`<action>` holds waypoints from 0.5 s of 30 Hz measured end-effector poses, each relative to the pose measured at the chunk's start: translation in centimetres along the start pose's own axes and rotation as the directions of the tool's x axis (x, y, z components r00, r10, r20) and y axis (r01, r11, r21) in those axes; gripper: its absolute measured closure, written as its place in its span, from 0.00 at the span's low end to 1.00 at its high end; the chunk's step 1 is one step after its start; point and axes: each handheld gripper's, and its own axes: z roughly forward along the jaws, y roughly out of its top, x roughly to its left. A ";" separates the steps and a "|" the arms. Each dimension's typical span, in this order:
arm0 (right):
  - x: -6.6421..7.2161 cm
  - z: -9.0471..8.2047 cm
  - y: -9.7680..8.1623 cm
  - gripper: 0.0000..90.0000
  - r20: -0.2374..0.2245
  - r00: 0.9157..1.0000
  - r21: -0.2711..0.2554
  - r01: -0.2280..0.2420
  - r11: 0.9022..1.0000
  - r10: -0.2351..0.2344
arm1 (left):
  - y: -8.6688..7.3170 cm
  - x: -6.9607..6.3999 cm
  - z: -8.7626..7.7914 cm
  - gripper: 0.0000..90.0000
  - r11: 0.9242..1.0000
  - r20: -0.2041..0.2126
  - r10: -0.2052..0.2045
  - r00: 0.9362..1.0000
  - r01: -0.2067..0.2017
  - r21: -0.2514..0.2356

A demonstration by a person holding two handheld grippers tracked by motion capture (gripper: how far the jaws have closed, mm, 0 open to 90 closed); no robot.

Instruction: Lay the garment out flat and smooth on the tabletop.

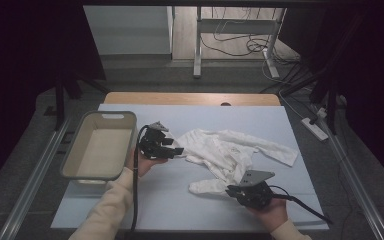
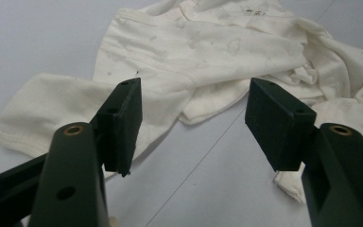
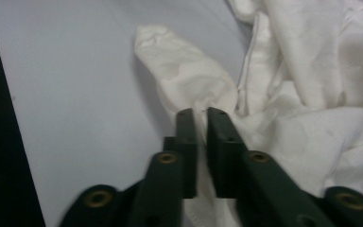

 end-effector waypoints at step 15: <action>-0.5 4.6 1.8 0.79 -0.034 0.999 0.094 -0.013 0.995 0.016 | 0.0 0.0 0.0 0.42 1.000 -0.006 -0.002 1.000 0.002 -0.004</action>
